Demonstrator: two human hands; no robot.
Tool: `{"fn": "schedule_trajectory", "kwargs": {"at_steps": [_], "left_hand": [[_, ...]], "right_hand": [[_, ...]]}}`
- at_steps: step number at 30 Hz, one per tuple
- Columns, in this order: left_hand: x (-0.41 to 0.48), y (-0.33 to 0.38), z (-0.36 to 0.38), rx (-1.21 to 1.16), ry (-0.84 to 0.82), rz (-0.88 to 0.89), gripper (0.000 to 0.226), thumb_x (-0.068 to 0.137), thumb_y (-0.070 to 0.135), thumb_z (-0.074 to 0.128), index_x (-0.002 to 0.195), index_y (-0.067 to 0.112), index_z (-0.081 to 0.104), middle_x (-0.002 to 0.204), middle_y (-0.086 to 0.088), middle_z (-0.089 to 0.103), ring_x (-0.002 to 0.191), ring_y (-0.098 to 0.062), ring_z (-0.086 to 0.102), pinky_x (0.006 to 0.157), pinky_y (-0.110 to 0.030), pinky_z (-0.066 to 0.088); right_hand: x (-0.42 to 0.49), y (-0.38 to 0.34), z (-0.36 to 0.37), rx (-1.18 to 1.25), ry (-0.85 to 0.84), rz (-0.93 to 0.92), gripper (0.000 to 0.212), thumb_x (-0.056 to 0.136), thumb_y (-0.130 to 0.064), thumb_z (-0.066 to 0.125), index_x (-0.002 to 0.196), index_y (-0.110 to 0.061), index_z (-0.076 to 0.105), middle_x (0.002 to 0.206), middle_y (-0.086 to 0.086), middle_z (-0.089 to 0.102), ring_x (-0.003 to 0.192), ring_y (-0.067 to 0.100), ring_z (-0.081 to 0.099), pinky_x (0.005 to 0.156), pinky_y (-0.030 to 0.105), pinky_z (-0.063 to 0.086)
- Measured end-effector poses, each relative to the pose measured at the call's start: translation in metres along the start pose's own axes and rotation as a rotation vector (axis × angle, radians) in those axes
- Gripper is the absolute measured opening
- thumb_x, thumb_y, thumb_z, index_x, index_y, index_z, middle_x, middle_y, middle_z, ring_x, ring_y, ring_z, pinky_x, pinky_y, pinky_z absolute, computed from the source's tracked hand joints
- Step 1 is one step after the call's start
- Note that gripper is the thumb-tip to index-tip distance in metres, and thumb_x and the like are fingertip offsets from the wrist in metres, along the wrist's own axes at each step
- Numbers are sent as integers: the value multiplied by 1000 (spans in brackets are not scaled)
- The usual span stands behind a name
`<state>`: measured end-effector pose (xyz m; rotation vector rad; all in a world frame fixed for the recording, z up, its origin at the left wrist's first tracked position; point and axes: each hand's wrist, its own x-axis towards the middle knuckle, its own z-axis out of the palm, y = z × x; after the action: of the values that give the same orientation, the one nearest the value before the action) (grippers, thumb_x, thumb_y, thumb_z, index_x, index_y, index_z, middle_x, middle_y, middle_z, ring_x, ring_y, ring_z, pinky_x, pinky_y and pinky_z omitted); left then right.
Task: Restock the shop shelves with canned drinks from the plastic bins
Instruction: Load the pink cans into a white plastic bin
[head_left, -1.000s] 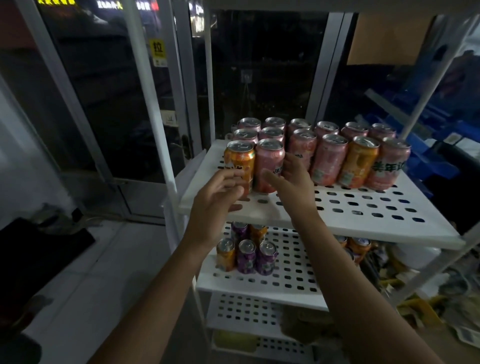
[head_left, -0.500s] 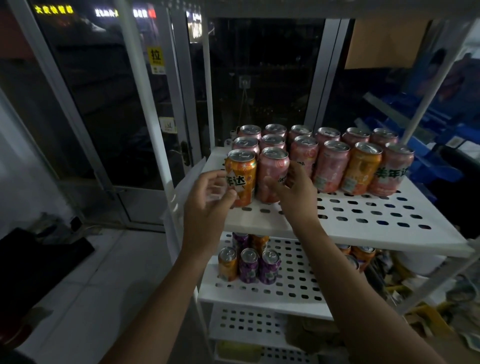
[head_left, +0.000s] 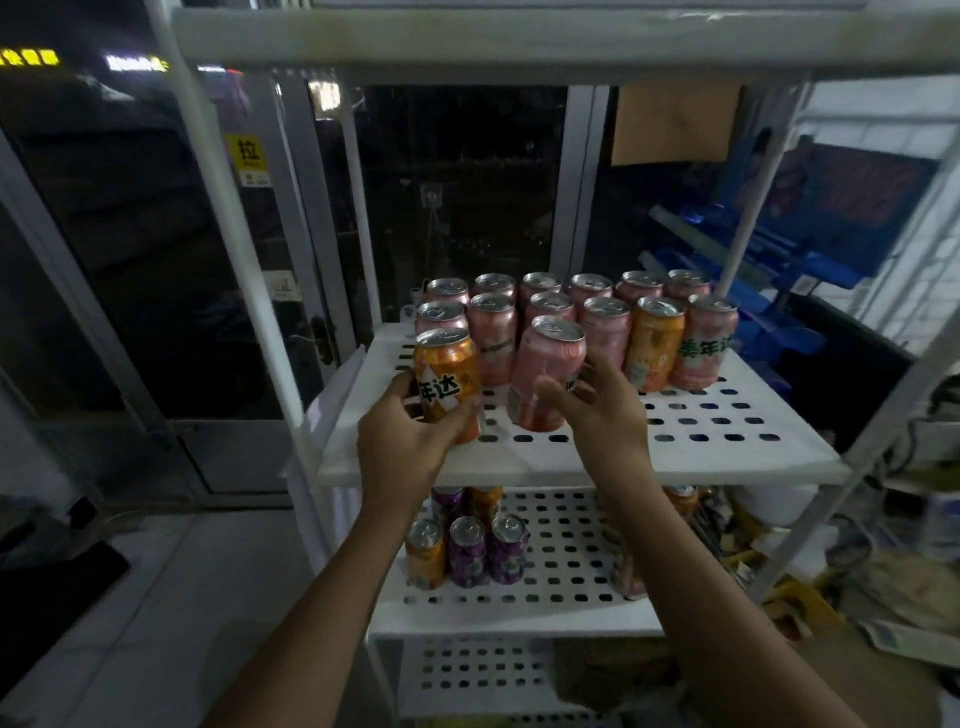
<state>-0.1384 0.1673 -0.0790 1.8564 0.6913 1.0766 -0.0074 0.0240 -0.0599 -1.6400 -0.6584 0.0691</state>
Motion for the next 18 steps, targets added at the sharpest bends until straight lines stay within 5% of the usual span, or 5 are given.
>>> {"fn": "schedule_trajectory", "kwargs": {"at_steps": [6, 14, 18], "left_hand": [[-17, 48, 28, -166, -120, 45, 39, 80, 42, 82, 115, 31, 69, 103, 17, 74, 95, 7, 67, 75, -7, 51], [-53, 87, 101, -294, -394, 38, 59, 70, 55, 76, 119, 23, 70, 105, 15, 73, 90, 4, 70, 69, -8, 52], [-81, 97, 140, -296, -500, 52, 52, 74, 53, 81, 118, 28, 68, 107, 14, 74, 94, -2, 70, 77, -24, 56]], "right_hand": [[-20, -12, -46, 55, 62, -45, 38, 87, -37, 75, 123, -33, 64, 113, -15, 72, 104, 2, 68, 82, 25, 58], [-52, -6, -147, 78, 277, -13, 39, 88, -26, 76, 125, -19, 64, 109, -8, 73, 97, 1, 70, 74, 14, 55], [-77, 3, -201, -16, 379, -2, 40, 87, -28, 77, 125, -20, 66, 110, -6, 73, 97, 4, 70, 75, 21, 59]]}}
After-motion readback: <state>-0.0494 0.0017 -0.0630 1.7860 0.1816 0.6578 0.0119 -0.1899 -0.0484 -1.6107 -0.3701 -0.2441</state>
